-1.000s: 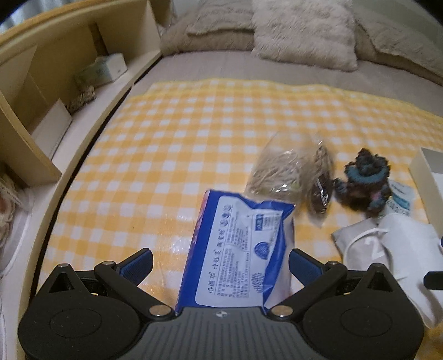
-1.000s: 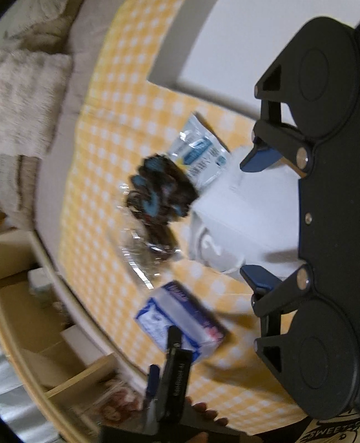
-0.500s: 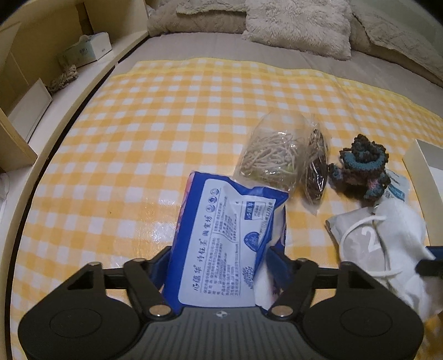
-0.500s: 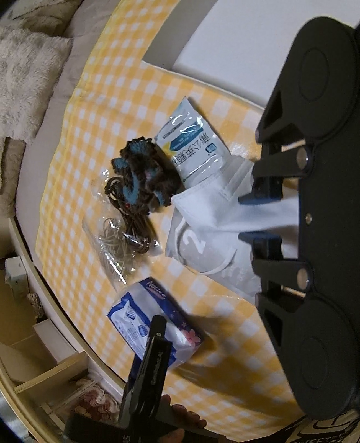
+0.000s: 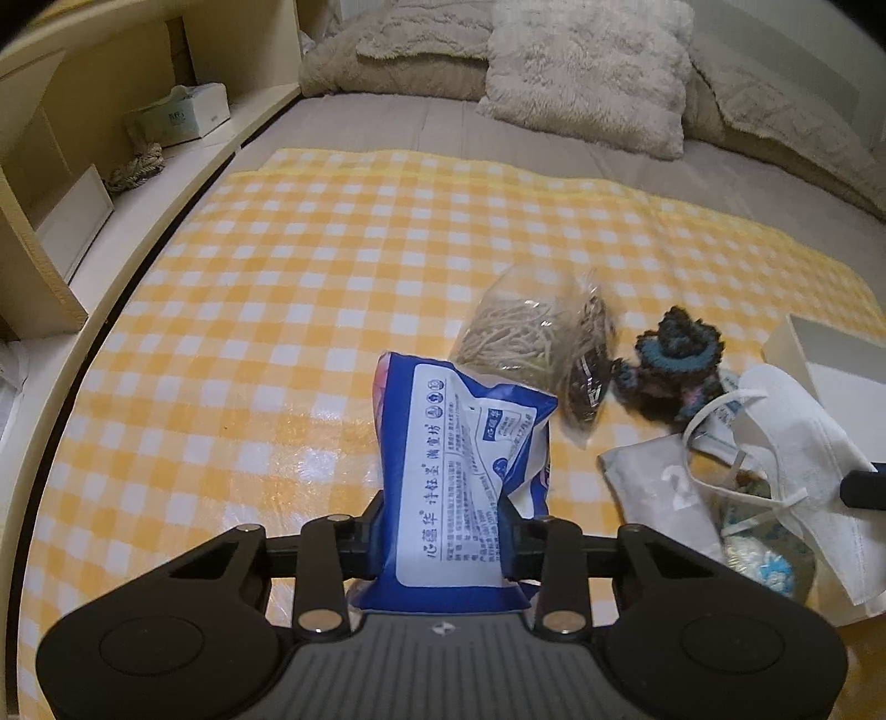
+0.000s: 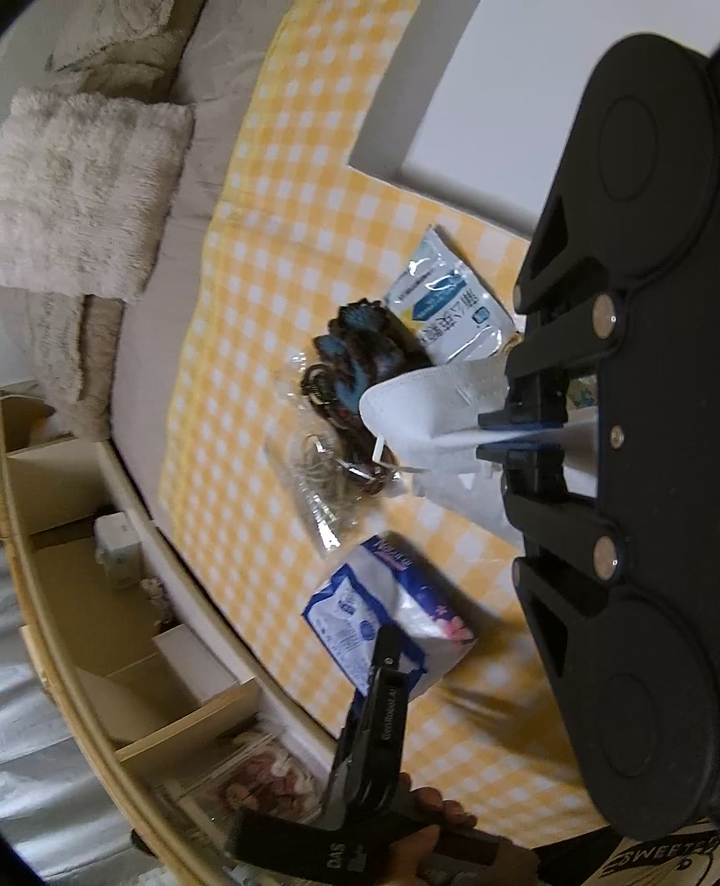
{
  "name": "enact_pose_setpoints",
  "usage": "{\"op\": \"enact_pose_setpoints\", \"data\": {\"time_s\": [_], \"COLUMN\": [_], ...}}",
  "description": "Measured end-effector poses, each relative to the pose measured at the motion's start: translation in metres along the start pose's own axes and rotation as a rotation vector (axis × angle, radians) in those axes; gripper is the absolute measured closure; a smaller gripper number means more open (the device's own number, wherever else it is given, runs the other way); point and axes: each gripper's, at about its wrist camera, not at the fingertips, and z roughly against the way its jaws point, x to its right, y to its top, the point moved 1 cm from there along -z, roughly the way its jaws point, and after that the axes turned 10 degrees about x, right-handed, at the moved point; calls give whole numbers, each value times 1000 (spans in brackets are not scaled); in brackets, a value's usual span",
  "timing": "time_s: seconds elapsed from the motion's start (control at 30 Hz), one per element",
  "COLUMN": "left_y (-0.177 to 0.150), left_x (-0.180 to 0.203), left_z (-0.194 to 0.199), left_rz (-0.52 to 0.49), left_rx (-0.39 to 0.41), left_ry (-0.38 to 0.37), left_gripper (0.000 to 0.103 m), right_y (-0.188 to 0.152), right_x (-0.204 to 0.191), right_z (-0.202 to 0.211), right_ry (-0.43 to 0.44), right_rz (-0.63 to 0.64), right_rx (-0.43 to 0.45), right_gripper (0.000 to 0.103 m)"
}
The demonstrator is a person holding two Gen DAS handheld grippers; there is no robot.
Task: Organize soft objects
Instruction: 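Lift the wipe pack and mask and carry both over the white box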
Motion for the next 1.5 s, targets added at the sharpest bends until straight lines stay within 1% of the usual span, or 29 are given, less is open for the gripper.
{"op": "enact_pose_setpoints", "data": {"time_s": [0.1, 0.17, 0.2, 0.23, 0.27, 0.3, 0.33, 0.4, 0.47, 0.57, 0.63, 0.67, 0.73, 0.83, 0.93, 1.07, 1.2, 1.33, 1.5], "left_y": [0, -2, -3, -5, -7, -11, -14, -20, -24, -29, -32, -31, -28, -25, -19, -11, 0, 11, 22], "left_x": [2, 5, 7, 10, 11, 15, 16, 26, 35, 45, 47, 48, 47, 46, 42, 38, 39, 49, 73], "left_z": [9, 13, 14, 15, 14, 12, 11, 4, -2, -15, -19, -18, -15, -9, 2, 20, 42, 58, 75], "left_rz": [12, 9, 6, 0, -5, -15, -30, -73, -116, -178, -197, -200, -178, -129, -88, -30, 45, 86, 120], "left_rx": [14, 22, 23, 21, 22, 12, 0, -14, -28, -65, -81, -83, -79, -62, -28, 34, 109, 174, 248], "left_ry": [-8, -10, -10, -10, -14, -13, -11, -1, 10, 34, 48, 47, 41, 33, 28, 17, -17, -53, -125], "left_gripper": [66, 64, 60, 53, 48, 37, 29, 27, 27, 30, 48, 51, 63, 71, 72, 72, 72, 72, 72], "right_y": [2, 2, 2, 1, 1, -1, -2, -4, -6, -9, -11, -11, -11, -10, -6, 1, 5, 5, 1], "right_x": [1, 4, 6, 7, 8, 8, 8, 9, 10, 14, 15, 16, 18, 20, 22, 24, 26, 36, 55], "right_z": [10, 18, 21, 25, 29, 32, 34, 38, 41, 44, 46, 47, 49, 54, 62, 79, 96, 114, 137], "right_ry": [-3, -9, -11, -15, -19, -23, -25, -30, -36, -43, -44, -44, -42, -46, -49, -46, -84, -111, -146], "right_rz": [-4, -9, -13, -18, -20, -19, -19, -17, -16, -20, -22, -21, -21, -27, -35, -55, -53, -81, -124], "right_rx": [28, 47, 55, 62, 68, 71, 73, 75, 75, 76, 77, 78, 83, 102, 142, 224, 308, 368, 421], "right_gripper": [99, 99, 99, 99, 99, 99, 99, 99, 99, 99, 99, 99, 99, 99, 99, 99, 99, 99, 99]}}
